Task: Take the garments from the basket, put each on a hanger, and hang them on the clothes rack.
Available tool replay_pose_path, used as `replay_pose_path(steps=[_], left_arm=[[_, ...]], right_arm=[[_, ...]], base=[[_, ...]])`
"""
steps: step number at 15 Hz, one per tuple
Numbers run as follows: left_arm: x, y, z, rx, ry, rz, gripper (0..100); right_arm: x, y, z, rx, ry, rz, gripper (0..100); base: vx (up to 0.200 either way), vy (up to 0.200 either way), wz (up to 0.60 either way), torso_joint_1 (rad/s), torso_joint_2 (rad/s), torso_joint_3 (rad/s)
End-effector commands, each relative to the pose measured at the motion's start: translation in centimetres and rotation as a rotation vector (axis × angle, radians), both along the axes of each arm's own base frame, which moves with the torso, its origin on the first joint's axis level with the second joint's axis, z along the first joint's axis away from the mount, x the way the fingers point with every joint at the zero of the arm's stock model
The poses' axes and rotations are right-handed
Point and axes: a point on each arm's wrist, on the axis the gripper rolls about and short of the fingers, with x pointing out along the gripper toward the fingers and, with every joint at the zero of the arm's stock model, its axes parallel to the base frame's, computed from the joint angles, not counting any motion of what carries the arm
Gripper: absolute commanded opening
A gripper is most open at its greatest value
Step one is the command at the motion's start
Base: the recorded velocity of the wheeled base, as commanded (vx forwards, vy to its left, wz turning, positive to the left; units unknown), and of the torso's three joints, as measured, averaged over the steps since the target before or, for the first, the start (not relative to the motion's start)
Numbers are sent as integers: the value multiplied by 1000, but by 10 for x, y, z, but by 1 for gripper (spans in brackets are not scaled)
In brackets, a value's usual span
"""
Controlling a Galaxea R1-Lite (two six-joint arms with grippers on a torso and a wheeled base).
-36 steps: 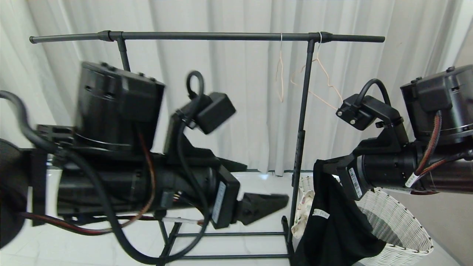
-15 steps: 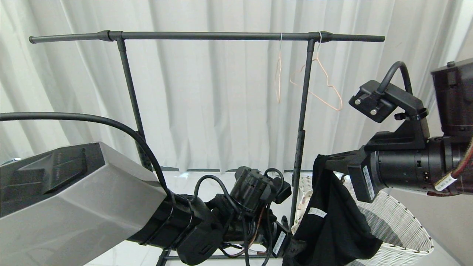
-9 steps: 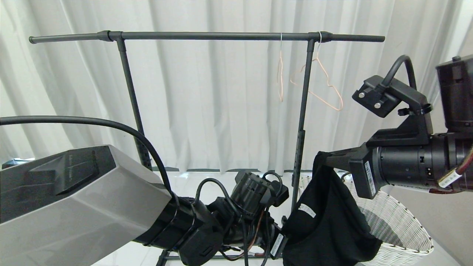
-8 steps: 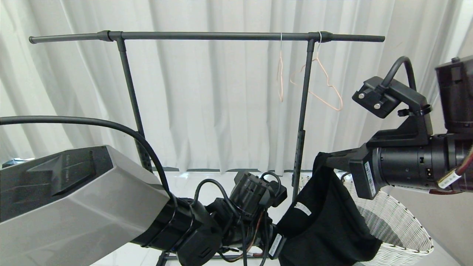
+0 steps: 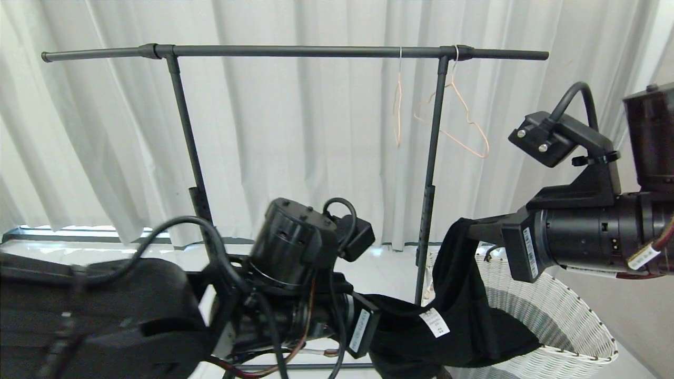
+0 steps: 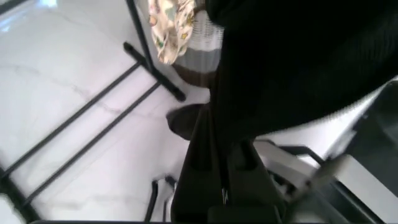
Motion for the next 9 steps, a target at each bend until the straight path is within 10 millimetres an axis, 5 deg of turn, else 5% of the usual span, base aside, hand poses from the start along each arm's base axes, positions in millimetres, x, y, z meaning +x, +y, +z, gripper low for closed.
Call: replay_pose_path(steps=[1, 6, 9], left_arm=[[-46, 59, 97, -132, -113, 35, 0], [-70, 91, 169, -176, -171, 69, 0], [-76, 102, 167, 30, -158, 49, 0]], right_arm=[[-3, 0, 15, 35, -37, 11, 0], [-10, 6, 29, 70, -74, 49, 0], [-17, -4, 30, 52, -62, 37, 0]], base=[[0, 0, 0, 0, 0, 0], [0, 0, 0, 0, 0, 0], [0, 0, 0, 0, 0, 0]])
